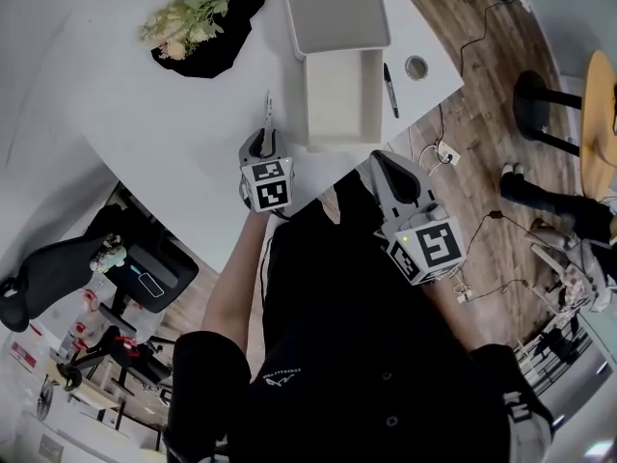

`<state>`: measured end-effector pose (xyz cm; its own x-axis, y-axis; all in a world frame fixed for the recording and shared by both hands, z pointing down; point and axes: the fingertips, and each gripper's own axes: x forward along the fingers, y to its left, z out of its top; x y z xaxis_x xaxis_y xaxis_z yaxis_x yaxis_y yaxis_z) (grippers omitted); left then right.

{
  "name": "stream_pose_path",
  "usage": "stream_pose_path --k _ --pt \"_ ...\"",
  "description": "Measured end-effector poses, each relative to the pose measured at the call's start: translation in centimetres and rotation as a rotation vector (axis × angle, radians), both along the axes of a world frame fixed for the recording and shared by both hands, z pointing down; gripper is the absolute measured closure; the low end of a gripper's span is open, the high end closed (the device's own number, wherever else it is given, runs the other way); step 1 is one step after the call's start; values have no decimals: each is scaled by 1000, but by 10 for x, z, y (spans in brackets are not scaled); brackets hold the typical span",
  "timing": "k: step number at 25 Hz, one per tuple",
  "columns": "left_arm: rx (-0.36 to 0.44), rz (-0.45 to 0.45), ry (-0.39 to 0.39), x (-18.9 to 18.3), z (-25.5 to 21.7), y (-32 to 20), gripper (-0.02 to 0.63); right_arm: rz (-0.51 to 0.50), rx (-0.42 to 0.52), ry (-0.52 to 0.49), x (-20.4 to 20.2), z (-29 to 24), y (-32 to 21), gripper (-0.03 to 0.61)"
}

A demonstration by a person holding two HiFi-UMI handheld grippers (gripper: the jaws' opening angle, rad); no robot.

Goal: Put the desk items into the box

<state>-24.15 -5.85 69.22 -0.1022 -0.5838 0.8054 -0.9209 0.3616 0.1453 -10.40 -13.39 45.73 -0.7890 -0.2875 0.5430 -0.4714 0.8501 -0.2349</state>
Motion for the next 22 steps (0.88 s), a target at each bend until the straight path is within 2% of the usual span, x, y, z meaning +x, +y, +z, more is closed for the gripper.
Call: stream_pose_path --k 4,8,14,22 --pt "-39 -40 13 0 13 2 540 6 6 3 4 1 -2 580" --pt "-54 -56 -21 -2 15 3 540 8 12 0 8 -3 -2 580" --pt "-37 -63 -45 -2 24 4 555 10 20 -4 13 -4 -1 580" --pt "1 -97 -55 -2 2 -2 558 10 28 -10 22 -6 -2 580"
